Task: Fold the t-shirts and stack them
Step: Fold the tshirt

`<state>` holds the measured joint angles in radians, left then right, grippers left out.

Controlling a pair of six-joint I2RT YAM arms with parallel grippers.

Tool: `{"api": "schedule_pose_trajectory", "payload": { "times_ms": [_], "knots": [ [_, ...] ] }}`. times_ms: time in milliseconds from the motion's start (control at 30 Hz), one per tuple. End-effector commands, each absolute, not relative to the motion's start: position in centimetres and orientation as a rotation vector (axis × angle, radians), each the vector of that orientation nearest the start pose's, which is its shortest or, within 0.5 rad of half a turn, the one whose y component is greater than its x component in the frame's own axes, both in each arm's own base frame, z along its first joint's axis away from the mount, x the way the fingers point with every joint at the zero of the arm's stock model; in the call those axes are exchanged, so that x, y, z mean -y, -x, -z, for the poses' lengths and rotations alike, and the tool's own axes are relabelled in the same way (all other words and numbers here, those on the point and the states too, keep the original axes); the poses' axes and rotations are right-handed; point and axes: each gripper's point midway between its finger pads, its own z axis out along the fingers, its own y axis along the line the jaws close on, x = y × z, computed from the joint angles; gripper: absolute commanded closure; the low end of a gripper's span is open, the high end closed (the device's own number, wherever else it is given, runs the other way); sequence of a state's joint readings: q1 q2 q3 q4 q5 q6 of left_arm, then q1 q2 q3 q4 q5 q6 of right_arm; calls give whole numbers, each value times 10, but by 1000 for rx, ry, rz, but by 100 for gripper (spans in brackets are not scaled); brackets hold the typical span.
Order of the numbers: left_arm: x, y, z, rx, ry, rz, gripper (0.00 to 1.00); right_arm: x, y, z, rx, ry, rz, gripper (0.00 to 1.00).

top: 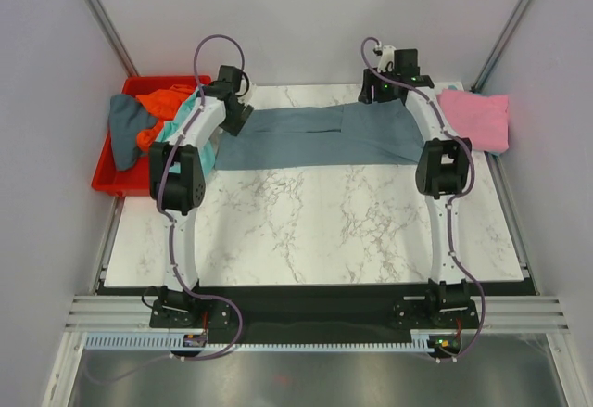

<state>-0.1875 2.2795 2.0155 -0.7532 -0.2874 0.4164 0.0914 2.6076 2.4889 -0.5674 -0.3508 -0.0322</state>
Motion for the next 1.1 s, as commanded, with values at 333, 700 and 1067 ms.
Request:
{"api": "schedule_pose_trajectory", "payload": {
  "times_ms": [333,700,1067],
  "knots": [
    [145,-484,-94,-2549,-696,188,23,-53,-593,-101,-2363,11,-609,22],
    [150,-487,-30,-2670,-690,231,25,-48,-591,-49,-2444,-18,-636,22],
    [139,-468,-2,-2770,-693,188,29,7,-597,0,-2528,-87,-376,22]
  ]
}}
